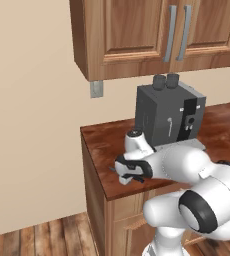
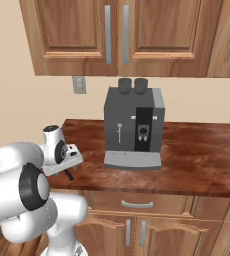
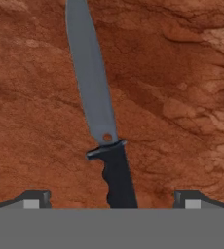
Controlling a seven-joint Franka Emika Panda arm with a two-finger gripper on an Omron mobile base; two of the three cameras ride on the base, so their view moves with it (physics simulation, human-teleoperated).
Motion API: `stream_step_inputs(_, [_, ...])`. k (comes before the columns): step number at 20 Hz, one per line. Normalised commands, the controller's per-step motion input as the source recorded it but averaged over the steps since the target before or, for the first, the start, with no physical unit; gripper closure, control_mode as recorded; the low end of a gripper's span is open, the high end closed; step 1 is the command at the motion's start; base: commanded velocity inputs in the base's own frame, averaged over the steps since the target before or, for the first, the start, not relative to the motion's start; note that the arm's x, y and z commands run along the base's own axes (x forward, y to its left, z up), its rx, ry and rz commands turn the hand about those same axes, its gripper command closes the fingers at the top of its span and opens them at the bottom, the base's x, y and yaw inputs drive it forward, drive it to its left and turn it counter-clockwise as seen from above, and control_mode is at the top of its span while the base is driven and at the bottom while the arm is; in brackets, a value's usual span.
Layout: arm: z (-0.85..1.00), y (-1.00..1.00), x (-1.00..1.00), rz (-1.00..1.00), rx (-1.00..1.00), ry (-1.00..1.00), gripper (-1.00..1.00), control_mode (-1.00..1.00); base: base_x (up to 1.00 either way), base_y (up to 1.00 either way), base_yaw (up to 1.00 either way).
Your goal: Retrieve the butter from the fridge and place it on a plate on the dining table. Then retrieve the butter knife by the fridge and place it near the plate.
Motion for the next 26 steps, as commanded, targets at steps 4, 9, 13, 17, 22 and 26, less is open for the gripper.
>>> stream_step_inputs(4, [-0.56, 0.0, 0.0, 0.0, 0.0, 0.0, -1.0, -1.0, 0.0, 0.0, 0.0])
stream_step_inputs(9, [-0.32, 0.0, 0.0, 0.0, 0.0, -0.01, -1.0, -1.0, 0.0, 0.0, 0.0])
stream_step_inputs(13, [-0.25, 0.0, 0.0, 0.0, 0.0, 0.0, 1.0, -1.0, 0.0, 0.0, 0.0])
stream_step_inputs(17, [-0.35, 0.0, 0.0, 0.0, 0.0, 0.0, 1.0, -1.0, 0.0, 0.0, 0.0])
stream_step_inputs(22, [-0.14, 0.0, 0.02, 0.0, 0.02, -0.04, 1.0, -1.0, 0.0, 0.0, 0.0])
stream_step_inputs(26, [-0.06, 0.0, -0.1, -0.03, 0.0, -0.04, 1.0, -1.0, 0.0, 0.0, 0.0])
